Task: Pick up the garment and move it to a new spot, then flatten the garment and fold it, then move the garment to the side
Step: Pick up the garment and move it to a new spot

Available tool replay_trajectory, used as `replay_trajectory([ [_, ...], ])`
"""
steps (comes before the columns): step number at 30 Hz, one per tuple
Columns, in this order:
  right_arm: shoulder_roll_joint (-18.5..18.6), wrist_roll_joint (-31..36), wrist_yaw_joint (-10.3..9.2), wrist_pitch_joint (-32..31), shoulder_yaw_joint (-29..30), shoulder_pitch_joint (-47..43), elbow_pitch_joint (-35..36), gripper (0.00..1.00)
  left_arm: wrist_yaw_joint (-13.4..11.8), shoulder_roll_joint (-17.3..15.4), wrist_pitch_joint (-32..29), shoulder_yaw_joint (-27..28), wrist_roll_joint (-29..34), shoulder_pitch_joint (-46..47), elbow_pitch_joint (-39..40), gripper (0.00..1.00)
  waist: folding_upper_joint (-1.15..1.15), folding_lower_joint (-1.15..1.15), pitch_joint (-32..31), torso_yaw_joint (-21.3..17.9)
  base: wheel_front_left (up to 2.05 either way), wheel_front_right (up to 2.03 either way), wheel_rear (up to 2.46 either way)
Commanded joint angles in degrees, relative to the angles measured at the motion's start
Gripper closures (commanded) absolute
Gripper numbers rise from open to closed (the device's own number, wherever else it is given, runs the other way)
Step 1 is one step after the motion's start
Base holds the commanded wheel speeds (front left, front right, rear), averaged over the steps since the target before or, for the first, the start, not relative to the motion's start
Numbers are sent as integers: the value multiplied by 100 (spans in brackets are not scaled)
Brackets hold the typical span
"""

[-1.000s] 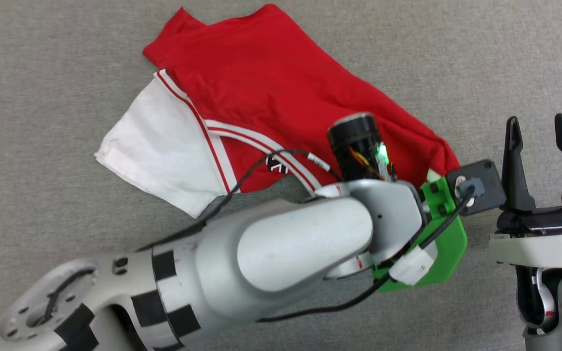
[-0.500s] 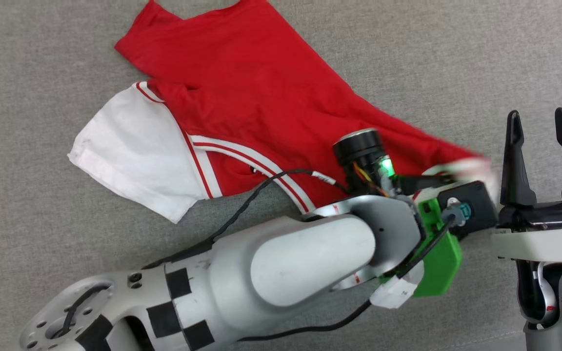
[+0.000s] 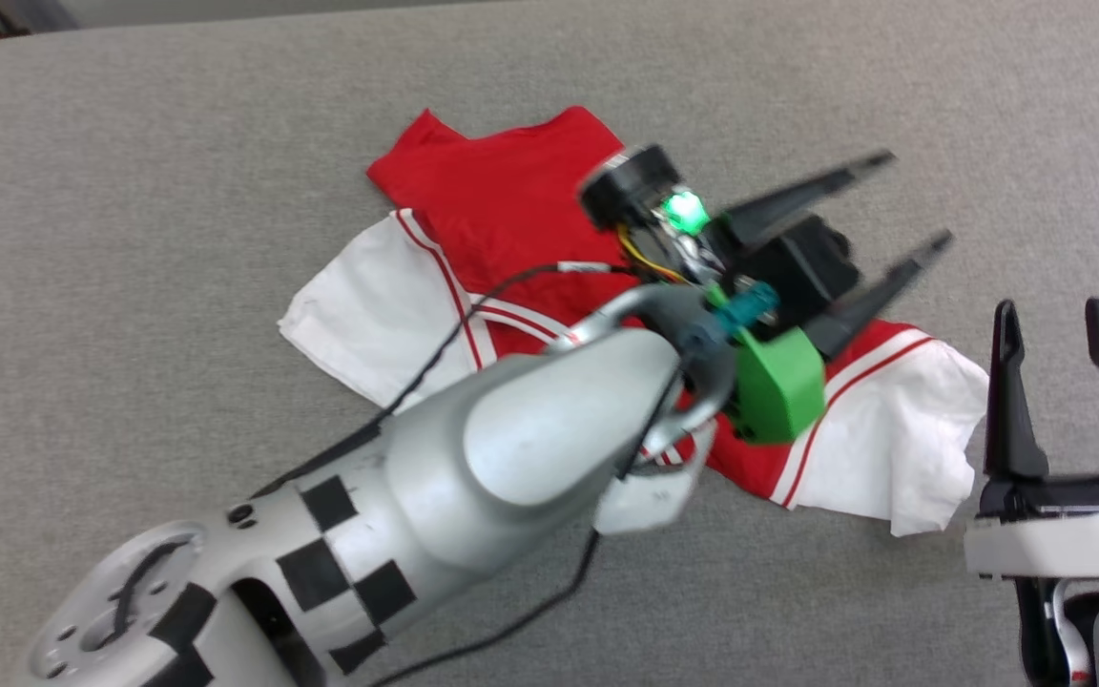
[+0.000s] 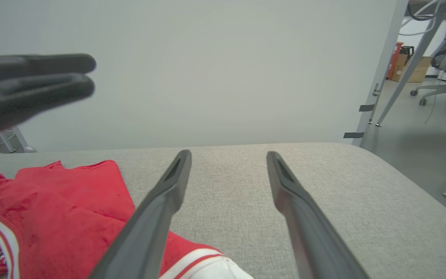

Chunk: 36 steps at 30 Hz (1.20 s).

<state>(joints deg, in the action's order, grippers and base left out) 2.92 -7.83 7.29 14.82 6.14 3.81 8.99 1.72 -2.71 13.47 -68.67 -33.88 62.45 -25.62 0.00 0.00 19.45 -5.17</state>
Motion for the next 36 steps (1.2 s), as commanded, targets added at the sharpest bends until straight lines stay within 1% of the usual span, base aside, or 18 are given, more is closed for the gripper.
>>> replay_trajectory([
  [1,-4,58,20,18,-3,-183,-13,0,-203,-189,87,209,46,-27,-79,0,0,0,-685,603,0,0,0],
  [4,4,73,20,18,20,-282,8,0,-574,-453,142,602,137,-289,-66,0,0,0,-845,726,0,0,0],
  [7,17,87,20,18,31,-375,34,0,-939,-795,149,1161,350,-703,280,0,0,0,-983,841,0,0,0],
  [9,23,94,20,18,29,-426,51,0,-1103,-1027,150,1493,481,-1035,492,0,0,0,-1063,900,0,0,0],
  [12,29,104,20,18,29,-501,66,0,-1320,-1368,151,1999,702,-1562,817,0,0,0,-1171,978,0,0,0],
  [14,29,104,20,18,38,-546,70,0,-1417,-1580,151,2301,818,-1913,976,0,0,0,-1235,1029,0,0,0],
  [16,40,102,20,18,26,-591,64,0,-1538,-1759,151,2646,942,-2247,1170,0,0,0,-1288,1064,0,0,0],
  [19,49,101,20,18,7,-650,38,0,-1657,-1960,151,3102,1086,-2768,1412,0,0,0,-1376,1098,0,0,0],
  [23,61,76,20,18,-51,-738,-66,0,-1666,-2111,152,3629,1273,-3573,1735,0,0,0,-1510,1114,0,0,0],
  [27,87,54,20,18,-104,-849,-166,0,-1561,-2075,152,4083,1471,-4376,2026,0,0,0,-1625,1130,0,0,0],
  [31,91,41,20,18,-122,-936,-227,0,-1423,-1907,152,4577,1652,-5034,2202,0,0,0,-1707,1130,0,0,0],
  [36,84,-6,20,18,-163,-1080,-354,0,-1159,-1585,152,5095,1906,-5669,2309,0,0,0,-1823,1138,0,0,0],
])
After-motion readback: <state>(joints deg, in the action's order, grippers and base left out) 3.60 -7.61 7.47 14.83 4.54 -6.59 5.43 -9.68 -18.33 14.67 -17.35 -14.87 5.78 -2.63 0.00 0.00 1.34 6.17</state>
